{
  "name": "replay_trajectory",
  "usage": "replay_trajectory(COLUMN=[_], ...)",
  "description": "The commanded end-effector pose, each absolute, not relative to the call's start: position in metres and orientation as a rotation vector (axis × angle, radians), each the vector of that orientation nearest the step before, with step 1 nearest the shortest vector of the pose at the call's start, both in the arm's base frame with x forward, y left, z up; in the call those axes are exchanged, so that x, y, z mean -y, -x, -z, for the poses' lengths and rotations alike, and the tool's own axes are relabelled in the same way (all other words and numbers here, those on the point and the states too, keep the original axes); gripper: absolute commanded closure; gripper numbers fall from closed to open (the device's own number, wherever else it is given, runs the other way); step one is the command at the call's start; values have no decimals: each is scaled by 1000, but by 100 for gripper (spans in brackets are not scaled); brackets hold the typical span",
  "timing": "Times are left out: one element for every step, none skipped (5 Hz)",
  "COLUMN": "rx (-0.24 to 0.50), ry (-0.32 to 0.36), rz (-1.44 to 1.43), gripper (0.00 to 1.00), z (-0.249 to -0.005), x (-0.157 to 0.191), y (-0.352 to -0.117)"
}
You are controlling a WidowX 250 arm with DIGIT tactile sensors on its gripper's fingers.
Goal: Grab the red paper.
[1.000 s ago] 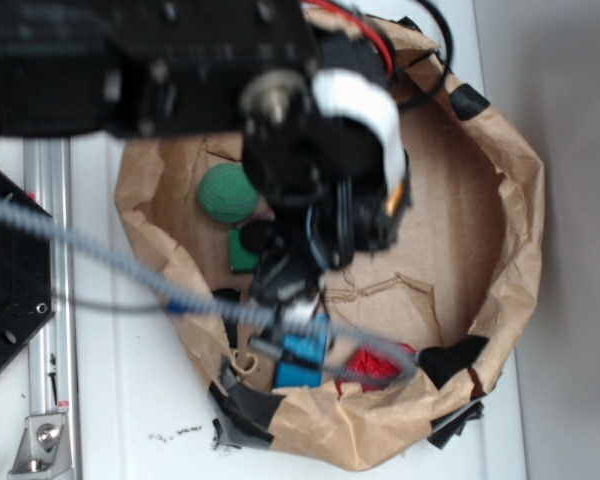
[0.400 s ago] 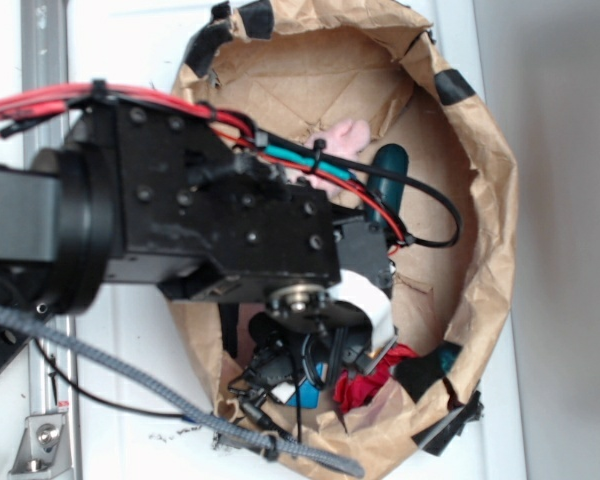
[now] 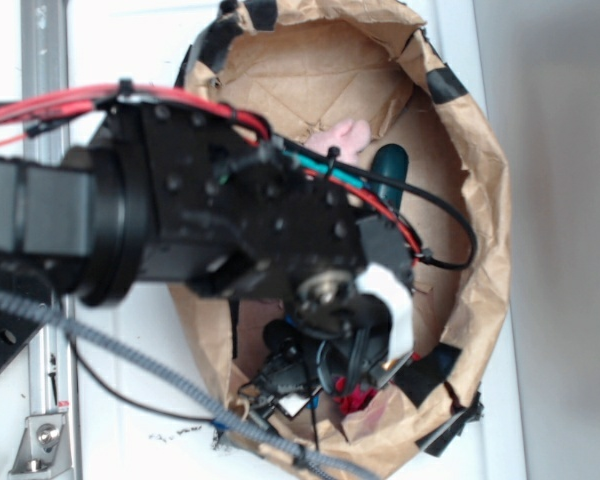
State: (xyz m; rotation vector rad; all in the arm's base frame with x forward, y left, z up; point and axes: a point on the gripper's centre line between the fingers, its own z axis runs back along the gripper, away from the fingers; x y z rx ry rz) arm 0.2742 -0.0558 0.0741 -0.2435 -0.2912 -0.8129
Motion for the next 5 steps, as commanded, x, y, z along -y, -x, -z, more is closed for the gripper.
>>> replay_trajectory(rx=[353,326,329,298,296], ry=[260,263,321,345,307], rz=[781,844,900,960,980], gripper=[0,2,0,0,0], z=[-88,-72,-68,-59,-47], x=[44,56,81,105,120], y=[-298,-292,-283,-282,-292])
